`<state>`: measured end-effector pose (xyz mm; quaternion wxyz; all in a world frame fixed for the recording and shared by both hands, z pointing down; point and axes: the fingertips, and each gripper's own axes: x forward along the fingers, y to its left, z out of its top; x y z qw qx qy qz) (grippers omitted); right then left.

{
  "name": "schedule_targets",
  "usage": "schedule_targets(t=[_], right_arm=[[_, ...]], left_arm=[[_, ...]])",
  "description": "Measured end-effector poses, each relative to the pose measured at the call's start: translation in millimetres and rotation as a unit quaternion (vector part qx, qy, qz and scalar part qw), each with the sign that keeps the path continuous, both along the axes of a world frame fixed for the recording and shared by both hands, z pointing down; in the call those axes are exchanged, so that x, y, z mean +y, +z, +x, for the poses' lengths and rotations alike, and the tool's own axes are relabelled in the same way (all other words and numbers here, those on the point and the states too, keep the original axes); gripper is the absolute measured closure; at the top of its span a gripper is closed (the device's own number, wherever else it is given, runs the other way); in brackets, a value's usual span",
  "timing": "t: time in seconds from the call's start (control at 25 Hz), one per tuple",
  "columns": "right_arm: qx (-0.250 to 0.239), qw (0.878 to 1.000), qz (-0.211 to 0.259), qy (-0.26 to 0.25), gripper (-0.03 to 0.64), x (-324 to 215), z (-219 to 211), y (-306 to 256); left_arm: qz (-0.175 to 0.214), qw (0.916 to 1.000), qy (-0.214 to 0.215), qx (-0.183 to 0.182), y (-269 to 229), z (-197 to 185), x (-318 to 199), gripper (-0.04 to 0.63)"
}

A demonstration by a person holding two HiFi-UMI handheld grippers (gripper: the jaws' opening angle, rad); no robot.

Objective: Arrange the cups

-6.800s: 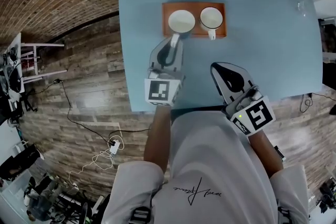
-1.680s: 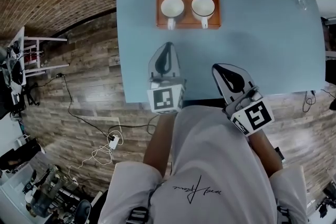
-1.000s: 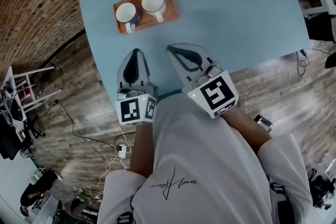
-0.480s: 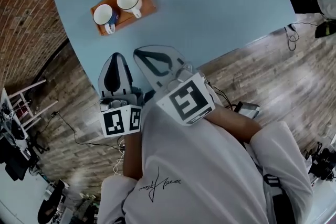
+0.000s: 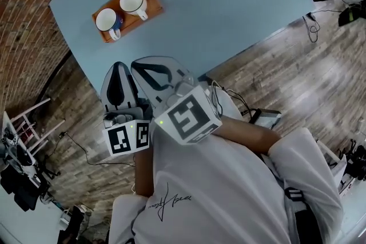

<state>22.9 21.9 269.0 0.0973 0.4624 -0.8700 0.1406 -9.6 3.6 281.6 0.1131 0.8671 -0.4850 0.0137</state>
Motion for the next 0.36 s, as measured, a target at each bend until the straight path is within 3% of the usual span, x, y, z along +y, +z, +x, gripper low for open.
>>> schedule_targets(t=[0.36], right_arm=[[0.012, 1.0, 0.004, 0.015, 0.598, 4, 14, 1]], left_arm=[[-0.011, 0.9995, 0.021, 0.023, 4, 17, 2, 0.586]])
